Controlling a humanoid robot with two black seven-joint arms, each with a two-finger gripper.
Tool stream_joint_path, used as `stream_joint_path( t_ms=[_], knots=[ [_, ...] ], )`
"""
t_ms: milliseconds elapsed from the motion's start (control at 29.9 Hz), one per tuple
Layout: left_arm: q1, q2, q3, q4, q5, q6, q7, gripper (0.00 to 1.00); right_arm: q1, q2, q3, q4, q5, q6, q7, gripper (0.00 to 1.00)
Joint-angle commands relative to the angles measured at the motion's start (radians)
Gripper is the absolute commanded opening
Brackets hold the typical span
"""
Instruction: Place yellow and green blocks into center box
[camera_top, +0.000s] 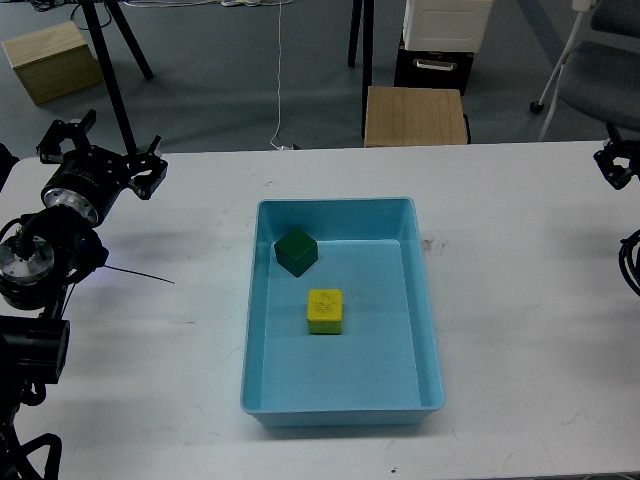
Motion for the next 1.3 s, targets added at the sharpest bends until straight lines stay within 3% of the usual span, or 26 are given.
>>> stream_joint_path(
  t_ms=[0,100,200,368,535,702,1270],
  knots=[
    [0.001,-0.028,-0.01,0.0,-0.005,0.023,0.006,1.0,-0.028,0.092,0.098,-0.068,0.125,0.02,0.0,1.0],
    [0.001,-0.033,-0.016,0.0,-0.013,0.024,0.009,1.0,-0.073,0.134,0.224,-0.104,0.287,0.092,-0.071,1.0],
    [0.0,-0.047,-0.076,0.0,-0.025,0.029,0.026,1.0,-0.075,0.184,0.256,-0.107,0.292,0.134,-0.079,1.0],
    [-0.008,-0.068,-0.16,0.009,-0.072,0.031,0.095,1.0,-0.079,0.213,0.264,-0.108,0.296,0.22,-0.081,1.0],
    [-0.013,-0.082,-0.235,0.053,-0.1,0.032,0.087,1.0,-0.088,0.281,0.271,-0.125,0.299,0.295,-0.085,1.0],
    [-0.013,-0.082,-0.243,0.104,-0.224,0.055,0.087,1.0,-0.084,0.341,0.288,-0.15,0.296,0.298,-0.114,1.0],
    [-0.02,-0.084,-0.237,0.11,-0.244,0.06,0.089,1.0,-0.094,0.348,0.276,-0.148,0.287,0.338,-0.107,1.0]
  ],
)
